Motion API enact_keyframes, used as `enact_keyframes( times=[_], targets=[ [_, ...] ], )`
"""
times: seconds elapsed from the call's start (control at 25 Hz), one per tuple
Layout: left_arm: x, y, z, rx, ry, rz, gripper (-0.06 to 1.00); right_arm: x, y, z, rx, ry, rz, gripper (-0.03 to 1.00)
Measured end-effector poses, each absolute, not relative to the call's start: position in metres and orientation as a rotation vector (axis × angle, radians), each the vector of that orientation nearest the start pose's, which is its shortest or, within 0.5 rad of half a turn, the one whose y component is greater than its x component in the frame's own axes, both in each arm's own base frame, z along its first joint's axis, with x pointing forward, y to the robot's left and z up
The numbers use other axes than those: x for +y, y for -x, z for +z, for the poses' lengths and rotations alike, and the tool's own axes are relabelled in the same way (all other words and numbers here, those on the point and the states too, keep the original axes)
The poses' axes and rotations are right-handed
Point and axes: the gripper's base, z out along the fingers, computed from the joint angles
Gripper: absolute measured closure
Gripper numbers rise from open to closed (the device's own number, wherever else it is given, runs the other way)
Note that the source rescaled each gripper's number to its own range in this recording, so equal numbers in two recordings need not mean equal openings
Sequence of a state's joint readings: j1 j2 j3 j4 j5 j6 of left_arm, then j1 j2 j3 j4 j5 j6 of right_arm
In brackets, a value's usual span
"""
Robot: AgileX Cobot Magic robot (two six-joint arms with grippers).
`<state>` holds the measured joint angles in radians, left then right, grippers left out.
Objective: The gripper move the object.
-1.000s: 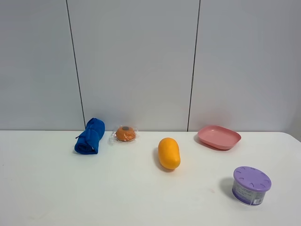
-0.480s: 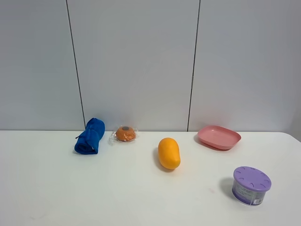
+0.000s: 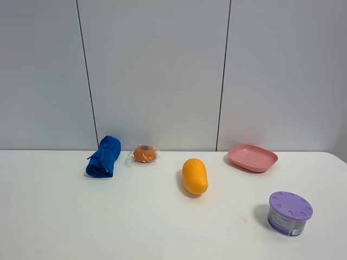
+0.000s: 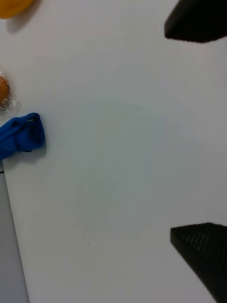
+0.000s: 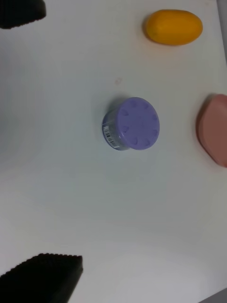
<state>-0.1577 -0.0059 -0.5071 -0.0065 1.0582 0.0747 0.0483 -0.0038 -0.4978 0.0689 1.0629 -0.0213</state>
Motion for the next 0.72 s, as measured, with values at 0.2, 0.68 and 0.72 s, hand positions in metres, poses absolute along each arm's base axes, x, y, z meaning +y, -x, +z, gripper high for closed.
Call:
enact_keyframes(
  times=[0.2,0.68,0.72],
  targets=[
    [0.0003,0.0066,0.2794,2.016,-0.235,-0.064,0.2,0.0052,0.0057,0.2766,2.043,0.074,0.099,-0.03],
    [0.0019,0.0066,0.2794,2.029,-0.015,0.061,0.2,0.0052,0.0057,0.2766,2.043,0.074,0.099,-0.03],
    [0.0015,0.0066,0.2794,2.029,-0.011,0.066,0.2,0.0052,0.0057,0.2766,2.043,0.074,0.099,-0.03]
  ],
)
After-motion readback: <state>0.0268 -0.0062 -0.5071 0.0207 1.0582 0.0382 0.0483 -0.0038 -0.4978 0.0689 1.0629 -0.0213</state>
